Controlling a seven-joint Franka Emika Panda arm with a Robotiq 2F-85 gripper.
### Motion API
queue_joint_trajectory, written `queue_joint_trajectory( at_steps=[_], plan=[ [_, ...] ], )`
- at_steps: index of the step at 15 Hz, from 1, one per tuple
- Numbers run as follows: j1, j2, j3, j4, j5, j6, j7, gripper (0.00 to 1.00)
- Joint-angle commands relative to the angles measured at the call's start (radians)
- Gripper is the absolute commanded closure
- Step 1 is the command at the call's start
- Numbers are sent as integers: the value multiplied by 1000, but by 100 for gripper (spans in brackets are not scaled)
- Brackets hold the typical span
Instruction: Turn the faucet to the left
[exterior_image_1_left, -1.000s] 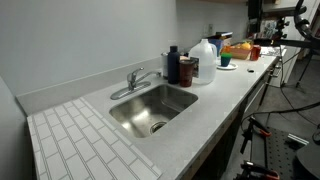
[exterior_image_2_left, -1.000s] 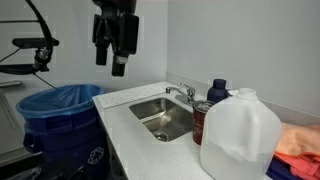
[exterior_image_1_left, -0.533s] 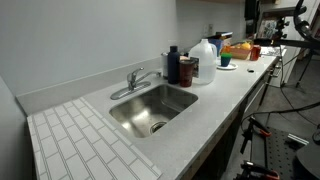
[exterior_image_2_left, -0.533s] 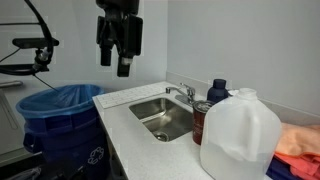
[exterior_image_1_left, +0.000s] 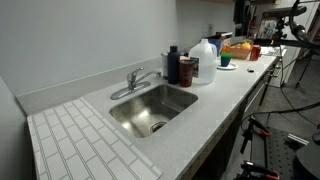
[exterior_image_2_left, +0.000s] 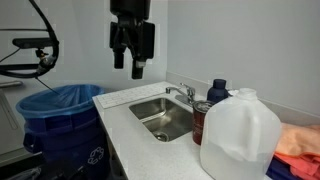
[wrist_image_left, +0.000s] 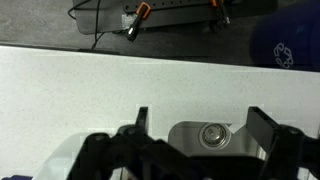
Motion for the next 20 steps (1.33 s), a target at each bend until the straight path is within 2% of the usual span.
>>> queue_joint_trajectory(
  at_steps=[1,9,16,20],
  plan=[
    [0,145,20,66,38,89,48,0],
    [22,407,79,227,100,248,81,0],
    [19,620,85,346,117,411,47,0],
    [18,728,95,405,132,446,55,0]
  ],
)
